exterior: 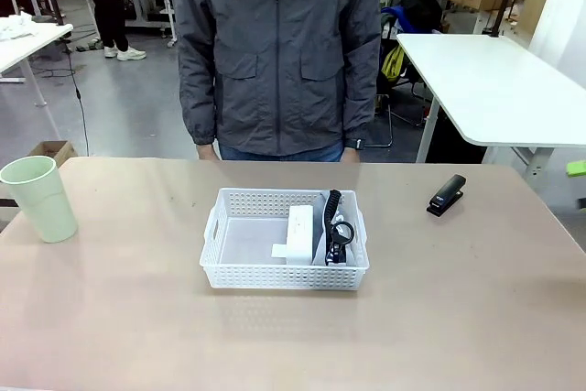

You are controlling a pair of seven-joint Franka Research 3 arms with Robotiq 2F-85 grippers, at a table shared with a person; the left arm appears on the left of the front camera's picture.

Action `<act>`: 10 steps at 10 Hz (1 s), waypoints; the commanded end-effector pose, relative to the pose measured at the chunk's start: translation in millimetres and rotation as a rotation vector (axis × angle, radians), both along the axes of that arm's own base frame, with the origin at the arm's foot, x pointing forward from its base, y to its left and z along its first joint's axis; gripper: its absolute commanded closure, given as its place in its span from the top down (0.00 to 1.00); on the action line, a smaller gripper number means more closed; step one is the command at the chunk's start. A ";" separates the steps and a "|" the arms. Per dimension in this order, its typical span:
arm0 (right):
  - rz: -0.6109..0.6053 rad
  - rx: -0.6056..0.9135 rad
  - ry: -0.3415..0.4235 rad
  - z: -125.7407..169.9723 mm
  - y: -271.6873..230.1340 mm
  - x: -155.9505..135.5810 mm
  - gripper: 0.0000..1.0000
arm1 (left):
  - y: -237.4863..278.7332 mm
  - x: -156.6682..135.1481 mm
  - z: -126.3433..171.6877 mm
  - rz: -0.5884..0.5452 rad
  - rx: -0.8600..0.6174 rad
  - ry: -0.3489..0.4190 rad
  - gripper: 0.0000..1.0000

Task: Efficiently arrange items inside the basket to fit them all.
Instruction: Pick up the Stapler and place it inside the Organizing basket.

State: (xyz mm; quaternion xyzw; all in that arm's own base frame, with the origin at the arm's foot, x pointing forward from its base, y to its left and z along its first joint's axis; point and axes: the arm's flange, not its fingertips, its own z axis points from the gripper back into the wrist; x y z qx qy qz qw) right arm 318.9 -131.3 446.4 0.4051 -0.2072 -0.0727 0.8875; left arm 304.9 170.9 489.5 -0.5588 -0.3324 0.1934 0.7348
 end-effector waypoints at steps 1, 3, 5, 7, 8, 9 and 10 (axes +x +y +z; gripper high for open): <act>-0.081 -0.252 0.128 36.9 57.3 -0.4 1.00 | -0.4 -0.3 0.7 -0.004 -0.002 -0.023 1.00; -0.195 -0.499 0.181 63.0 98.6 12.6 1.00 | -0.4 -0.3 0.7 -0.004 -0.002 -0.023 1.00; -0.167 -0.698 0.202 78.2 156.3 33.5 1.00 | -0.4 -0.3 0.7 -0.004 -0.002 -0.023 1.00; -0.139 -0.768 0.269 67.1 191.0 58.6 1.00 | -0.4 -0.3 0.7 -0.004 -0.002 -0.023 1.00; -0.153 -0.792 0.289 59.6 201.3 63.7 1.00 | -0.4 -0.3 0.7 -0.004 -0.002 -0.023 1.00; -0.157 -0.756 0.234 64.7 203.2 52.4 1.00 | -0.4 -0.3 0.7 -0.004 -0.002 -0.023 1.00; -0.149 -0.787 0.237 56.8 202.1 49.3 1.00 | -0.4 -0.3 0.7 -0.004 -0.002 -0.023 1.00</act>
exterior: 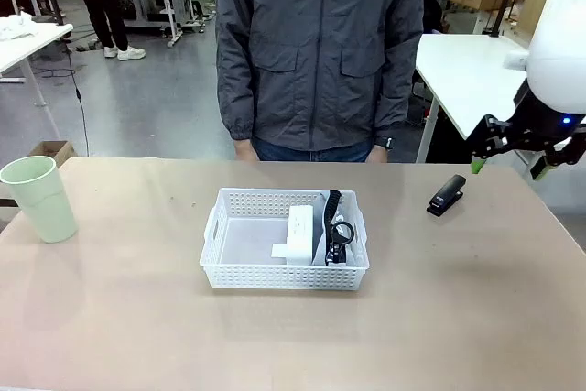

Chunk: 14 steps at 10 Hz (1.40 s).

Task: Efficiently arrange items inside the basket to fit them all.
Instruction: Pick up the Stapler and place it inside the Organizing basket.

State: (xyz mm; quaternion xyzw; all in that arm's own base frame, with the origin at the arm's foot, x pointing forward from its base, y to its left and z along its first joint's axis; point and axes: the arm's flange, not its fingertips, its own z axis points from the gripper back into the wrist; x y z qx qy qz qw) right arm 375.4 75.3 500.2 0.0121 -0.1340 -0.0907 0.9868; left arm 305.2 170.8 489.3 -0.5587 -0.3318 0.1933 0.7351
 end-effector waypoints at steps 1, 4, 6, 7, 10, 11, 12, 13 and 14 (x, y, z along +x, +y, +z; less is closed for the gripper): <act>-0.017 -0.009 -0.020 3.0 -4.4 -7.2 1.00 | -0.2 -0.7 0.9 -0.004 -0.002 -0.024 1.00; -0.055 -0.006 0.066 -10.3 -2.0 25.9 1.00 | -0.2 -0.7 0.9 -0.004 -0.002 -0.024 1.00; -0.017 -0.008 0.071 -24.4 -6.8 61.5 1.00 | -0.2 -0.7 0.9 -0.004 -0.002 -0.024 1.00; -0.040 -0.030 0.082 -35.6 -10.7 83.7 1.00 | -0.2 -0.7 0.9 -0.004 -0.002 -0.024 1.00; -0.062 -0.015 0.108 -63.4 -16.9 136.3 1.00 | -0.2 -0.7 0.9 -0.004 -0.002 -0.024 1.00; -0.026 -0.049 0.059 -74.6 -19.0 154.0 1.00 | -0.2 -0.7 0.9 -0.004 -0.002 -0.024 1.00; 0.011 -0.025 0.071 -84.9 -20.1 165.5 1.00 | -0.2 -0.7 0.9 -0.004 -0.002 -0.024 1.00; 0.019 -0.009 0.087 -93.6 -21.4 174.8 1.00 | -0.2 -0.7 0.9 -0.004 -0.002 -0.024 1.00; 0.021 -0.013 0.083 -99.5 -21.5 182.4 1.00 | -0.2 -0.7 0.9 -0.004 -0.002 -0.024 1.00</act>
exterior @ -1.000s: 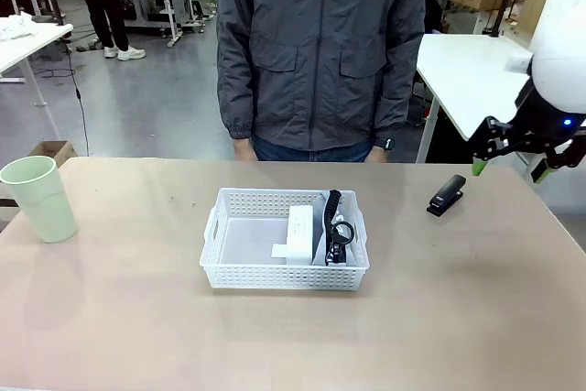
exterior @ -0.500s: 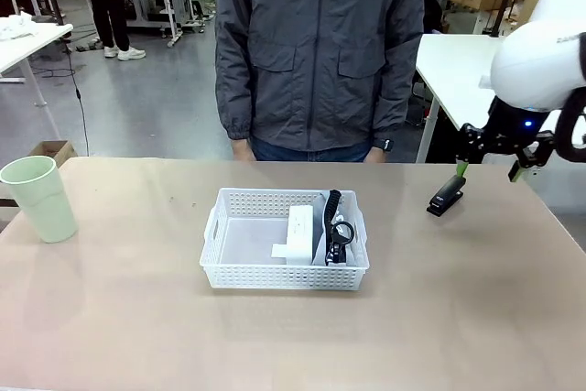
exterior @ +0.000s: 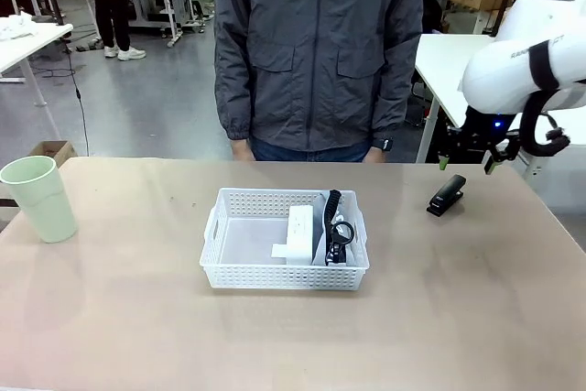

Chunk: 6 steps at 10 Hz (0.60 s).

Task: Efficiently arrange items inside the basket to fit them all.
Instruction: Pick up the Stapler and place it inside the Organizing basket.

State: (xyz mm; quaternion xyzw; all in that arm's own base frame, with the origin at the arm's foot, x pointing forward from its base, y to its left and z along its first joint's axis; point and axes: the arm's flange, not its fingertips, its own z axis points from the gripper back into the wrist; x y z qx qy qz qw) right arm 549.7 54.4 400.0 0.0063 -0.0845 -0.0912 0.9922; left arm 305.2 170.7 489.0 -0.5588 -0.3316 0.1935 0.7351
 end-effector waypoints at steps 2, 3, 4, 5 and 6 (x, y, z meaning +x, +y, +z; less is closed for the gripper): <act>0.021 -0.018 -0.040 -6.3 0.0 15.2 1.00 | -0.1 -0.7 1.1 -0.004 -0.002 -0.024 1.00; 0.012 -0.019 -0.037 -7.4 1.1 15.8 1.00 | -0.1 -0.7 1.1 -0.004 -0.002 -0.024 1.00; -0.052 -0.012 -0.021 -9.1 3.2 17.1 1.00 | -0.1 -0.7 1.1 -0.004 -0.002 -0.024 1.00; -0.263 0.071 0.019 -12.7 7.1 19.8 1.00 | -0.1 -0.7 1.1 -0.004 -0.002 -0.024 1.00; -0.437 0.094 0.039 -17.7 7.8 21.8 1.00 | -0.1 -0.7 1.1 -0.004 -0.002 -0.024 1.00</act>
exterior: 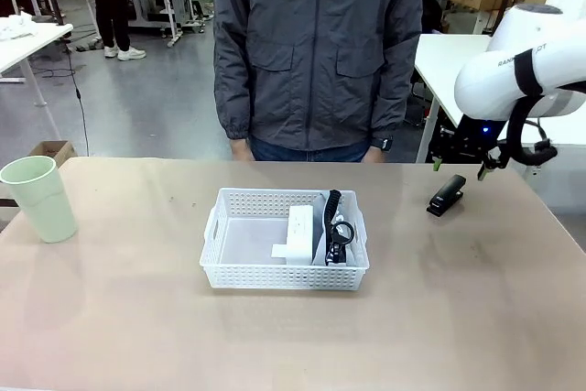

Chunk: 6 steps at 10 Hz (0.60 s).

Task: Efficiently arrange items inside the basket to fit them all.
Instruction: Pick up the Stapler and place it inside the Organizing basket.

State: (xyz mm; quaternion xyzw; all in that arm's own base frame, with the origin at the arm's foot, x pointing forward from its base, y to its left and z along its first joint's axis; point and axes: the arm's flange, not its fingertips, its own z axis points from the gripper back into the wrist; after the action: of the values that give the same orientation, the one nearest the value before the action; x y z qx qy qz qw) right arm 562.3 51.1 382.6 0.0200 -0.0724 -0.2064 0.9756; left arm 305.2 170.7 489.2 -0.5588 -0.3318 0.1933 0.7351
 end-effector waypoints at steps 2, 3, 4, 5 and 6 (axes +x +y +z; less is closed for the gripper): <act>-0.348 0.081 0.037 -5.8 13.6 9.6 1.00 | -0.1 -0.7 1.0 -0.004 -0.002 -0.024 1.00; -0.394 0.095 0.008 -6.2 13.4 9.0 1.00 | -0.1 -0.7 1.0 -0.004 -0.002 -0.024 1.00; -0.367 0.106 -0.054 -4.5 16.0 6.1 1.00 | -0.1 -0.7 1.0 -0.004 -0.002 -0.024 1.00; -0.318 0.010 -0.026 -3.2 24.3 -0.5 1.00 | -0.1 -0.7 1.0 -0.004 -0.002 -0.024 1.00; -0.361 0.091 0.018 -8.0 9.1 6.1 1.00 | -0.1 -0.7 1.0 -0.004 -0.002 -0.024 1.00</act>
State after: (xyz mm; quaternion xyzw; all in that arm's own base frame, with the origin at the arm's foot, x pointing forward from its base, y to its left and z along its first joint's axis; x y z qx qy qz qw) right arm 567.8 68.9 377.4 0.0447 -0.0650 -0.3696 0.9258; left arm 305.2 170.8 489.2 -0.5588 -0.3318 0.1934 0.7350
